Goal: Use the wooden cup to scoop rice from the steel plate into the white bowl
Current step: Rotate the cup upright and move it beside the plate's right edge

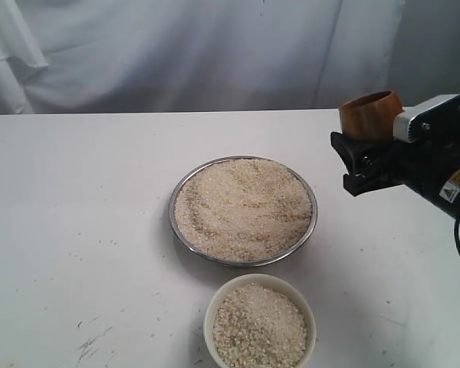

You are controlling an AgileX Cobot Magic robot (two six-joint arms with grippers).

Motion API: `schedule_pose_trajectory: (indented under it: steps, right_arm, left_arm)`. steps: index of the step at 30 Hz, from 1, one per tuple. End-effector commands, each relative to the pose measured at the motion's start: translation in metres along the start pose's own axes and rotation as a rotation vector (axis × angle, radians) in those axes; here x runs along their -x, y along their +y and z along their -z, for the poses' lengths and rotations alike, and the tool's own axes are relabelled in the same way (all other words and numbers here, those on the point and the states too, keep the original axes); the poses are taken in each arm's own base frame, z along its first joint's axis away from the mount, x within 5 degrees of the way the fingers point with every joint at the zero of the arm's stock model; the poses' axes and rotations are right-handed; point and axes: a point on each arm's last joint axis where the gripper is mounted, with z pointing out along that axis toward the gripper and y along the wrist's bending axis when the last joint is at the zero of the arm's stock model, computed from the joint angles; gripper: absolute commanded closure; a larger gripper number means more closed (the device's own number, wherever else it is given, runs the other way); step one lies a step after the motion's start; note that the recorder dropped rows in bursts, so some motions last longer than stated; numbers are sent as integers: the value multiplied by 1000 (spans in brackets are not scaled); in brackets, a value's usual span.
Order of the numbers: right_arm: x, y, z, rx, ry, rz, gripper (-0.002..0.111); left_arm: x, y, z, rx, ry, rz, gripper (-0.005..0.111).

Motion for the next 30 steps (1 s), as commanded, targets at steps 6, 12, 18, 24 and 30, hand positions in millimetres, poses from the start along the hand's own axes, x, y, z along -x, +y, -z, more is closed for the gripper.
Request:
schedule_pose_trajectory:
  steps: [6,12,18,24,30]
  right_arm:
    - [-35,-12,-3,58,3,-41,108]
    - [-62,-25,-6,49,42,-84,108]
    - [-70,-31,-22,140,23,-34,108]
    - [-79,-35,-43,223,6,3,108]
    - [-100,-66,-49,278,-2,-86,108]
  left_arm:
    - [-1,0,0,-2,-6,-1,107]
    - [-1,0,0,-2,-6,-1,107]
    - [-1,0,0,-2,-6,-1,107]
    - [-1,0,0,-2,-6,-1,107]
    - [-1,0,0,-2,-6,-1,107]
